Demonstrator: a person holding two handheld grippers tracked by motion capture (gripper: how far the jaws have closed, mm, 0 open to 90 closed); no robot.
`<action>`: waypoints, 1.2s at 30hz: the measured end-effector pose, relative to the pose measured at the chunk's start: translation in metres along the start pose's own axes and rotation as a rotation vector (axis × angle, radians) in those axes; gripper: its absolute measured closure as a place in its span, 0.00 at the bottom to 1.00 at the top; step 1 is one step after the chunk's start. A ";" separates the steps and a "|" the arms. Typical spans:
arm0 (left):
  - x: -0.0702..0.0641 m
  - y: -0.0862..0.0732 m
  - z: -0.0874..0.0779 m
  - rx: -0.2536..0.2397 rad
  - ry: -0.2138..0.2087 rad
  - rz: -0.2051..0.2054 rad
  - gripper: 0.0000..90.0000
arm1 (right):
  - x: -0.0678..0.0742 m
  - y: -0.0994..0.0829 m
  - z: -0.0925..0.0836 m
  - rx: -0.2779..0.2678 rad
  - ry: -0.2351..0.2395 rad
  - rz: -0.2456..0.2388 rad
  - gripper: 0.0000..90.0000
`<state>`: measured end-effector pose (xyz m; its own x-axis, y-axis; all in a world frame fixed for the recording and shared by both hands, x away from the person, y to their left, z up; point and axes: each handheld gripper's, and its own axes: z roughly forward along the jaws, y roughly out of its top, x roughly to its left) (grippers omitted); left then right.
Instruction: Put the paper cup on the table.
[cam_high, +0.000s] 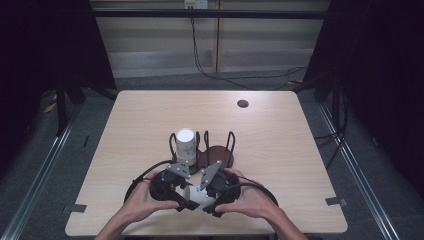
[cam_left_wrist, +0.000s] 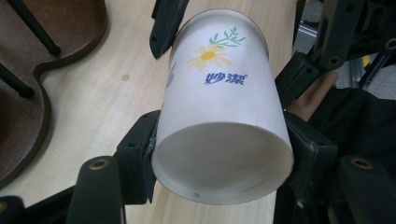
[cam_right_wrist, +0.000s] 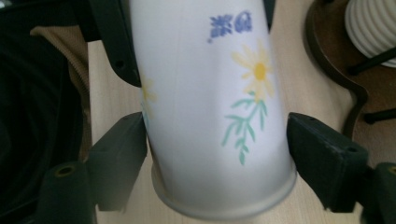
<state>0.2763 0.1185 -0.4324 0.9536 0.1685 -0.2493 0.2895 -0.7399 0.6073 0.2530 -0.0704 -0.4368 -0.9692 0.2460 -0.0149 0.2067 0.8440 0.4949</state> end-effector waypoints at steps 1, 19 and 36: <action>0.001 0.000 -0.001 0.001 -0.001 0.006 0.41 | -0.001 -0.002 -0.001 -0.008 0.001 0.008 0.18; -0.003 -0.014 -0.009 -0.064 0.095 0.028 0.41 | -0.007 -0.040 -0.014 -0.167 0.006 0.156 0.15; 0.001 -0.021 -0.009 -0.218 0.144 0.026 0.41 | -0.010 -0.062 -0.018 -0.323 0.015 0.257 0.18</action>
<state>0.2723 0.1402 -0.4388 0.9585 0.2534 -0.1308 0.2603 -0.5903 0.7640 0.2476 -0.1336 -0.4521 -0.8939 0.4201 0.1566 0.3918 0.5623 0.7282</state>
